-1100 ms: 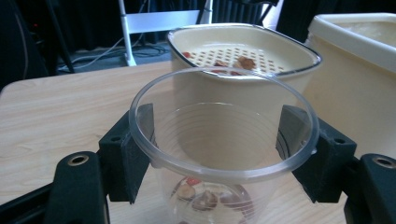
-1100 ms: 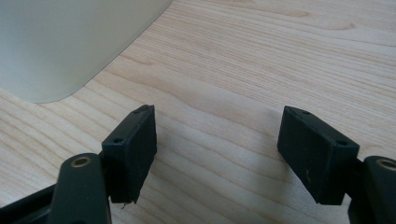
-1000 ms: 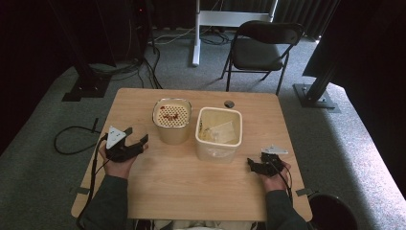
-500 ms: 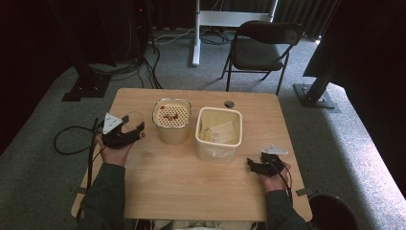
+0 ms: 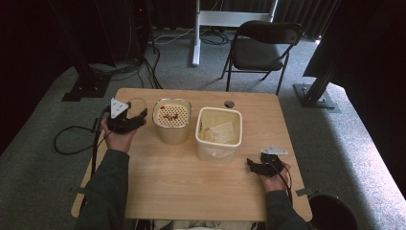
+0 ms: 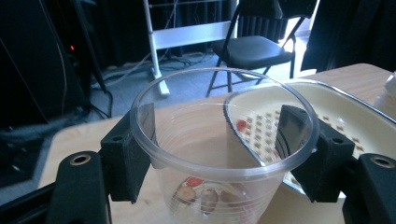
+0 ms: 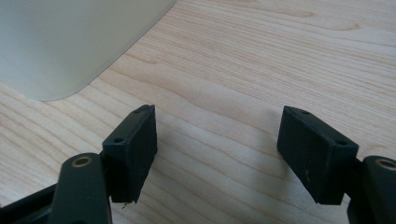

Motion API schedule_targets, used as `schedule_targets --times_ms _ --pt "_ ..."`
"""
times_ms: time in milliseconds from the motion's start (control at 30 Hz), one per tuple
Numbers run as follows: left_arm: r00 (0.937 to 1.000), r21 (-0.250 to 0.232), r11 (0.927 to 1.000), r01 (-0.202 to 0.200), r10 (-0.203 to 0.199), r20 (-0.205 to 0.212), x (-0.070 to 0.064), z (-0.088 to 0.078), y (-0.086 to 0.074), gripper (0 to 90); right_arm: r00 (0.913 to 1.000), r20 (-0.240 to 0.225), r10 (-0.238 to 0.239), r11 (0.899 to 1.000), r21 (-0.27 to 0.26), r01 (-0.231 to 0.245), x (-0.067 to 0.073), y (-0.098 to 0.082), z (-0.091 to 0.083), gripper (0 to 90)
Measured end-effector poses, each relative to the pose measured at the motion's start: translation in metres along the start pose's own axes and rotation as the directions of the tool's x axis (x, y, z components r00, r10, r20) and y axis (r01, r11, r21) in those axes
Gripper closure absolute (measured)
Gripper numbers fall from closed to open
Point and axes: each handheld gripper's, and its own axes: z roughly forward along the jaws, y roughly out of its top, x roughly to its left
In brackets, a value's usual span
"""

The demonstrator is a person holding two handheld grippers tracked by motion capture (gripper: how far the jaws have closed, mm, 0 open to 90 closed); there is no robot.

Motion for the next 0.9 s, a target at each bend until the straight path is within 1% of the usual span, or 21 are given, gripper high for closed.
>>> schedule_targets --times_ms 100,200,233,267,367,433,467,500,533,600,633,733,800,833,867,900 --pt "0.9995 0.001 0.9996 -0.028 0.028 -0.015 -0.001 0.007 0.007 30.2 1.0000 0.000 -0.002 1.000 -0.001 0.002 0.000 0.000 0.000 27.8" --pt "0.9976 0.016 0.9979 -0.063 0.064 -0.027 -0.003 0.014 0.013 30.5 1.0000 0.000 -0.003 1.000 -0.001 0.003 0.000 0.000 0.000 27.9" --pt "0.9962 0.028 0.9963 -0.081 0.082 -0.030 -0.004 0.017 0.015 30.5 1.0000 0.000 -0.001 1.000 0.000 0.001 0.000 0.000 0.000 27.9" --pt "0.9941 0.040 0.9941 -0.101 0.103 -0.035 -0.005 0.019 0.017 30.5 1.0000 -0.001 -0.001 1.000 0.000 0.001 0.000 0.000 0.000 27.9" --pt "0.9888 0.058 0.9880 -0.143 0.145 -0.032 -0.008 0.025 0.022 30.5 1.0000 -0.001 -0.001 1.000 0.000 0.001 0.000 0.000 0.000 28.0" --pt "0.9835 0.069 0.9822 -0.174 0.177 -0.036 -0.010 0.028 0.026 30.5 1.0000 -0.001 -0.001 1.000 0.000 0.001 0.000 0.000 0.000 28.0" --pt "0.9796 0.075 0.9780 -0.195 0.198 -0.037 -0.011 0.029 0.028 30.5 1.0000 -0.001 -0.002 1.000 -0.001 0.002 0.000 0.000 0.000 28.1" --pt "0.9773 0.079 0.9756 -0.205 0.208 -0.039 -0.012 0.030 0.030 30.5 1.0000 -0.001 -0.002 1.000 -0.001 0.002 0.000 0.000 0.000 28.0" --pt "0.9714 0.091 0.9692 -0.229 0.233 -0.044 -0.014 0.031 0.032 30.5 1.0000 -0.002 -0.002 1.000 0.000 0.002 0.000 0.000 0.000 28.1" --pt "0.9614 0.105 0.9588 -0.264 0.270 -0.052 -0.016 0.033 0.035 30.5 1.0000 -0.002 -0.003 1.000 -0.001 0.003 0.000 0.000 0.000 28.1" --pt "0.9555 0.113 0.9527 -0.282 0.289 -0.056 -0.017 0.034 0.036 30.5 1.0000 -0.003 -0.002 1.000 -0.001 0.002 0.000 0.000 0.000 28.1" --pt "0.9333 0.144 0.9286 -0.342 0.354 -0.063 -0.022 0.038 0.041 30.5 1.0000 -0.003 -0.002 1.000 -0.001 0.002 0.000 0.000 0.000 28.1" --pt "0.9160 0.152 0.9116 -0.382 0.395 -0.069 -0.024 0.039 0.043 30.5 1.0000 -0.003 -0.002 1.000 -0.001 0.002 0.000 0.000 0.000 28.2" --pt "0.9092 0.160 0.9041 -0.396 0.411 -0.069 -0.025 0.039 0.043 30.5 1.0000 -0.003 -0.003 1.000 -0.001 0.003 0.000 0.000 0.000 28.2" --pt "0.9010 0.166 0.8956 -0.413 0.428 -0.070 -0.027 0.040 0.044 30.5 1.0000 -0.003 -0.003 1.000 -0.001 0.003 0.000 0.000 0.000 28.3" --pt "0.8917 0.172 0.8857 -0.431 0.447 -0.068 -0.028 0.040 0.045 30.5 1.0000 -0.003 -0.003 1.000 -0.001 0.003 0.000 0.000 0.000 28.3"
